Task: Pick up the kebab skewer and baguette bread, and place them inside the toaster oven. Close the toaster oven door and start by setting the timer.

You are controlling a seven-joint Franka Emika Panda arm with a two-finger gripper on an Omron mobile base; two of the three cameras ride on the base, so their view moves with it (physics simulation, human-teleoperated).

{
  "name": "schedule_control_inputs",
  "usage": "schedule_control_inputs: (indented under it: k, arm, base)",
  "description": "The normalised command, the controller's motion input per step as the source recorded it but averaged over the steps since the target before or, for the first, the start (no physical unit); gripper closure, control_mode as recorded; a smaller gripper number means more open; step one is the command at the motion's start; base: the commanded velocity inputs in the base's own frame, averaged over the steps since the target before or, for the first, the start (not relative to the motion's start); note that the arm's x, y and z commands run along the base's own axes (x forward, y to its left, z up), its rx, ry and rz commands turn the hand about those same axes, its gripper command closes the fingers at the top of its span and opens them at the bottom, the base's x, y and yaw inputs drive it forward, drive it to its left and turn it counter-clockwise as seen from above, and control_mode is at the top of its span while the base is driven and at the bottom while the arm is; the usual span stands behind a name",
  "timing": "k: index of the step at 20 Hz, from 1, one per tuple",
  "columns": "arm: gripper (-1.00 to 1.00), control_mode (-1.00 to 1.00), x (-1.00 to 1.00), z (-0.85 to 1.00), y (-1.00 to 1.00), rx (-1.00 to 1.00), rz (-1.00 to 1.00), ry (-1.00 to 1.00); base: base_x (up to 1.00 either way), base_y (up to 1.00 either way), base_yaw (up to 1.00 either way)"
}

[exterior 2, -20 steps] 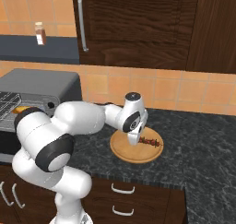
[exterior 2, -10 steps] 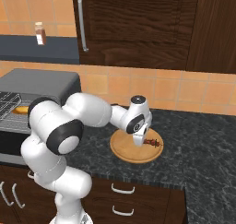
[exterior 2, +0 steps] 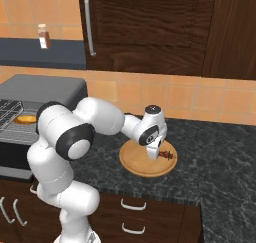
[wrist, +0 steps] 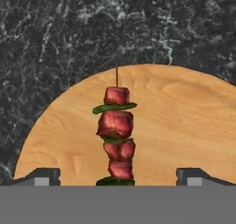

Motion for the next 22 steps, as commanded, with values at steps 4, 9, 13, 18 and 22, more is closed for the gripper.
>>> schedule_control_inputs:
  k: [4, 9, 13, 18, 22]
  arm:
    - [-1.0, -1.0, 0.0, -0.14, 0.0, -0.01, -0.04, 0.06]
    - [-1.0, -1.0, 0.01, -0.16, 0.0, 0.0, 0.0, 0.11]
    - [-1.0, -1.0, 0.05, -0.19, -0.03, 0.0, 0.0, 0.03]
    - [-1.0, -1.0, 0.01, -0.22, -0.03, 0.0, 0.0, 0.0]
    - [-1.0, -1.0, 0.0, -0.2, -0.01, 0.0, 0.0, 0.0]
  base:
    - [0.0, 0.0, 0.0]
    - [0.0, 0.0, 0.0]
    - [0.0, 0.0, 0.0]
    - [0.0, 0.0, 0.0]
    - [0.0, 0.0, 0.0]
